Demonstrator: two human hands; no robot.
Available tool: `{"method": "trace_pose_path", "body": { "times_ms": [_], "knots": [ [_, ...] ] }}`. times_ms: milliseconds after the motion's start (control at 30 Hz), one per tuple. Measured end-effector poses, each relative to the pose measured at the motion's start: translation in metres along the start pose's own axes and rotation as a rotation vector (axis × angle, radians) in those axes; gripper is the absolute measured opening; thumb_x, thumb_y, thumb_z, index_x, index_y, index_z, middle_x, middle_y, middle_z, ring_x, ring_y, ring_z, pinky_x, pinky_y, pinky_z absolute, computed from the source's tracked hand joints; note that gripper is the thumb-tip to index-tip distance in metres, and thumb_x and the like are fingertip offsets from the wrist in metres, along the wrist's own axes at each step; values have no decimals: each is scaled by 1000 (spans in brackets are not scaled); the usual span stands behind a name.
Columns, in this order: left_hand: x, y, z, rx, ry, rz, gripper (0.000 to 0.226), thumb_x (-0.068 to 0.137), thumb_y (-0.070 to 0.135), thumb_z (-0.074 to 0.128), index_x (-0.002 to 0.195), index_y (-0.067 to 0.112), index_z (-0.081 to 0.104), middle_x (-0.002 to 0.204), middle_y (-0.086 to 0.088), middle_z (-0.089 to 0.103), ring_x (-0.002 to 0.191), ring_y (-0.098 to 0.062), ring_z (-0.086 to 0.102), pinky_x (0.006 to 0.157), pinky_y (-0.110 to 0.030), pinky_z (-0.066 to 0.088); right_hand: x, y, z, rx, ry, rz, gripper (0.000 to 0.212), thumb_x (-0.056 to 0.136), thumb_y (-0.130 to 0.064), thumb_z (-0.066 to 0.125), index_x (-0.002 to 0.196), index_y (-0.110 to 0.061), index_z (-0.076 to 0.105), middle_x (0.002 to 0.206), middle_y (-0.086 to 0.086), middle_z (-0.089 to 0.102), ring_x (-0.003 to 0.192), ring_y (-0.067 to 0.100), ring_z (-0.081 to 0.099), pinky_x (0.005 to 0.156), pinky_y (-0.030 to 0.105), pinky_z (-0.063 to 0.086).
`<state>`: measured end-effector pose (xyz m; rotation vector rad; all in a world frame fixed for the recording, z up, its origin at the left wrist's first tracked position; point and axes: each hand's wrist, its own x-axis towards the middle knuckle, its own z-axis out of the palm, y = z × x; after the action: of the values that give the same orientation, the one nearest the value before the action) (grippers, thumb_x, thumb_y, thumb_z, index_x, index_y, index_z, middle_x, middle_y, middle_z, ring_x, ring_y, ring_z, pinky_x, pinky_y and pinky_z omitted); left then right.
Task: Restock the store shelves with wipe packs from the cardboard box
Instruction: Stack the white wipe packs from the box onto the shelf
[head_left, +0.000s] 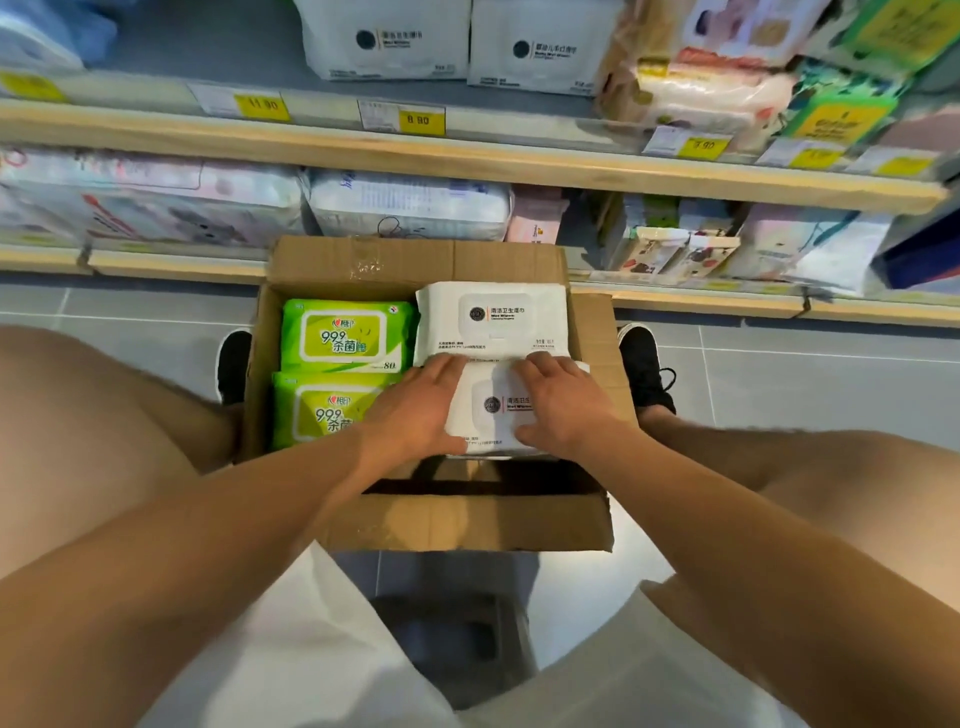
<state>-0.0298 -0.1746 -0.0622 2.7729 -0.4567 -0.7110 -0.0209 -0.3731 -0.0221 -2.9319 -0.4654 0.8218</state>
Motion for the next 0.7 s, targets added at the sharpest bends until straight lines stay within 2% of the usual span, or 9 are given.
{"method": "trace_pose_path", "body": {
  "times_ms": [100, 233, 333, 467, 567, 700],
  "knots": [
    [4, 5, 0, -16, 2, -18, 114, 54, 46, 84, 143, 12, 23, 141, -7, 28, 126, -29, 38, 101, -39, 40, 6, 4, -1, -7, -8, -1, 85, 80, -41, 68, 149, -22, 22, 149, 1, 29, 137, 27, 27, 113, 41, 28],
    [-4, 8, 3, 107, 36, 83, 93, 57, 43, 83, 130, 13, 33, 134, -7, 31, 119, -27, 37, 93, -38, 43, 15, 2, 2, -90, -85, -11, 95, 71, -51, 73, 148, -25, 24, 150, -1, 30, 139, 27, 19, 112, 40, 25],
    [-10, 5, 9, 207, 100, 185, 85, 63, 42, 78, 130, 14, 34, 131, -6, 33, 116, -27, 37, 92, -38, 43, 22, -3, 5, -100, -224, -14, 103, 64, -52, 78, 147, -23, 25, 143, 1, 38, 132, 27, 32, 107, 40, 37],
    [-13, 1, 14, 214, 144, 244, 83, 67, 41, 76, 135, 14, 35, 133, -6, 36, 118, -26, 36, 98, -38, 38, 29, -5, 9, 103, -333, -17, 102, 56, -37, 85, 140, -20, 29, 126, 6, 54, 112, 26, 53, 91, 40, 51],
    [-11, -4, 7, 82, 145, 246, 75, 66, 45, 73, 129, 17, 43, 128, -4, 40, 115, -23, 38, 93, -37, 41, 28, -1, 8, 164, -317, -32, 102, 50, -39, 84, 137, -24, 32, 120, 3, 57, 104, 24, 57, 88, 40, 52],
    [1, -12, -16, -119, 240, 161, 59, 70, 54, 63, 114, 16, 56, 113, -4, 52, 108, -23, 45, 90, -37, 43, 12, -1, 13, -3, -145, -91, 105, 56, -47, 80, 143, -26, 25, 130, 3, 44, 120, 29, 44, 99, 42, 36]
  ]
}}
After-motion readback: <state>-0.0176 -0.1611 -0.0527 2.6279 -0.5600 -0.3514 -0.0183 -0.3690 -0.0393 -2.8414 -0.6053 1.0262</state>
